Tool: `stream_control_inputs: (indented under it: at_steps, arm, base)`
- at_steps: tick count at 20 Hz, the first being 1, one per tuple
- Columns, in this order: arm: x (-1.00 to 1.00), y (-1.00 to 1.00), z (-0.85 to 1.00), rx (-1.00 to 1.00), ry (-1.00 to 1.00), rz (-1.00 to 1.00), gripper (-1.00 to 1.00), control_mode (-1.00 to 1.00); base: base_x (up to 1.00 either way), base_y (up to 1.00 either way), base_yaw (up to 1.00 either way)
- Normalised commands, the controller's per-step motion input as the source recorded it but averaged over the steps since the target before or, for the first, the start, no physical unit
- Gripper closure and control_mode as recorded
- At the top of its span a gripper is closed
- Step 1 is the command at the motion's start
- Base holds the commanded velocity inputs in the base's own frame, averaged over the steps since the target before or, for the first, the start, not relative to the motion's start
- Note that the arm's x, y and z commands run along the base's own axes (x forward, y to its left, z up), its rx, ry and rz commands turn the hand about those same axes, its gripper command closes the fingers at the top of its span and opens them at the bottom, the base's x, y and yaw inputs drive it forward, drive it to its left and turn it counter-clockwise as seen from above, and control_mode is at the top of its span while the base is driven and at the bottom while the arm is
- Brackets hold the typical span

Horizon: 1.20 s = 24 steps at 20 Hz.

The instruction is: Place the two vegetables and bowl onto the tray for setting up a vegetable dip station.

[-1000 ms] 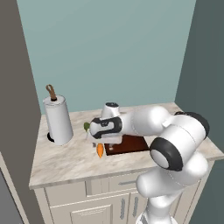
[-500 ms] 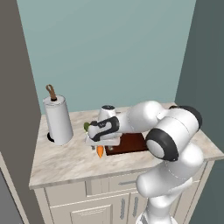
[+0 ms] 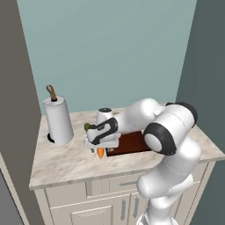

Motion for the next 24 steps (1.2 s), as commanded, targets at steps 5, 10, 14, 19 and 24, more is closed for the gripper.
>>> stream_control_inputs:
  at_steps: [5, 10, 14, 19, 24]
  arm:
    - [0.00, 0.07, -0.06, 0.00, 0.00, 0.00, 1.00, -1.00]
    - [0.00, 0.01, 0.00, 0.00, 0.01, 0.00, 1.00, -1.00]
    - [-0.01, 0.00, 0.05, 0.00, 0.07, -0.02, 1.00, -1.00]
    - [-0.07, -0.04, 0.26, 0.00, 0.10, -0.03, 1.00, -1.00]
    - [-0.14, -0.09, 0.31, 0.00, 0.07, -0.07, 1.00, -1.00]
  base:
    - [0.00, 0.00, 0.00]
    - [0.00, 0.00, 0.00]
    - [0.00, 0.00, 0.00]
    - [0.00, 0.00, 0.00]
    - [0.00, 0.00, 0.00]
